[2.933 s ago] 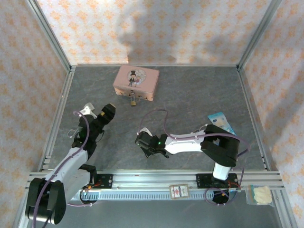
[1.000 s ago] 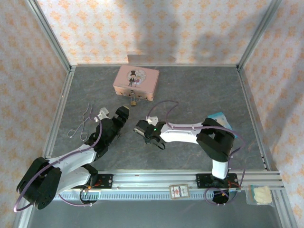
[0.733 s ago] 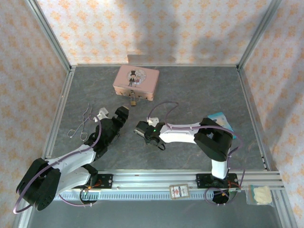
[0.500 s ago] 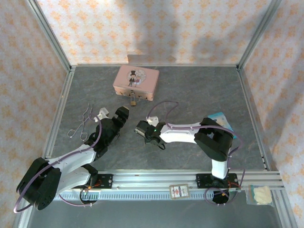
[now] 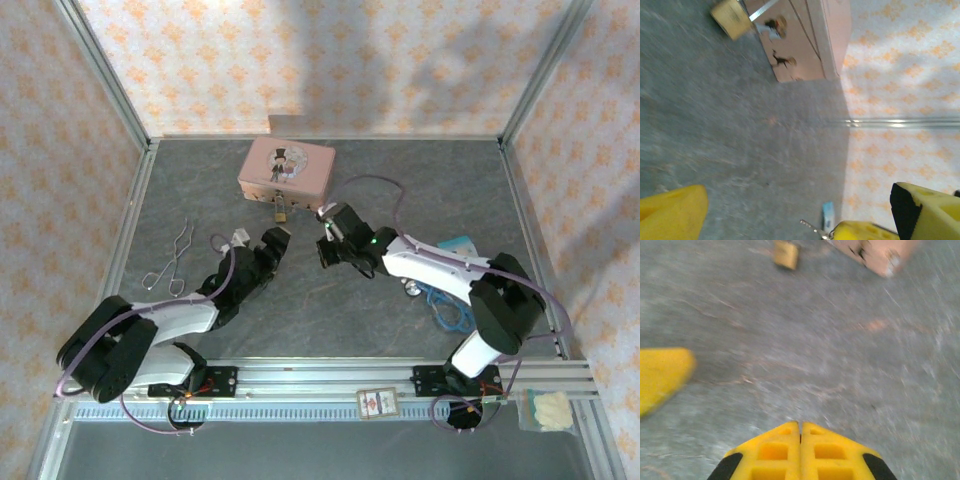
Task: Unlock a padlock with a key
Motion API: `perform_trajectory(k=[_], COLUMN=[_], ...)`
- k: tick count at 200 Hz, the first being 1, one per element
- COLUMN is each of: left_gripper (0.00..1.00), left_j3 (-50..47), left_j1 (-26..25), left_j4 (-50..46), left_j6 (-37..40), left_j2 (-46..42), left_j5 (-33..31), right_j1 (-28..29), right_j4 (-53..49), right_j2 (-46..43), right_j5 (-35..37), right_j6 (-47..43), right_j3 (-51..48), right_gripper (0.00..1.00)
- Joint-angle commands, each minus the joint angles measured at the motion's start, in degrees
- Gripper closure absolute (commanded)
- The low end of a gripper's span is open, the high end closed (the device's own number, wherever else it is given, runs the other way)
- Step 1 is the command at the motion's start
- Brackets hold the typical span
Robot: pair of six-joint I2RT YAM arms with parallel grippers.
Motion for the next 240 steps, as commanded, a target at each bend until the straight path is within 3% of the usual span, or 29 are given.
perform_trajectory(k=[1,56,109,179,208,240], left_gripper=[0.08,0.09,0.09,0.14,0.25,0.31], left_j3=[1.32,1.75,-0.91,-1.39,-1.86,-2.29], left_j1=[-0.96,-1.71,-2.15,-2.15,-2.15,-2.15], left_j4=[11.35,24.64,30.81,32.09,30.39,27.61], left_j6=[-10.84,-26.71,-35.63,-38.14,-37.41,-36.25], left_j2=[3.79,10.56,11.83,11.02,10.10,8.64], left_j5=[2.58,4.59,2.16,1.03,-0.16,-1.39], right_j1=[-0.03,-0.03,-0.03,-0.03,-0.03,-0.04], right_j4=[1.52,6.84,13.45,15.60,15.86,16.19], right_j2=[-0.57,0.69,0.78,0.41,-1.09,-2.35], right_j5=[-7.18,-14.87,-17.86,-18.71,-18.33,-18.22], right_j6=[-6.69,-5.04,-2.19,-1.31,-1.22,-1.13], right_j3=[3.13,4.46,1.26,-2.58,-4.09,-5.08], right_gripper=[1.00,1.00,1.00,1.00,1.00,1.00])
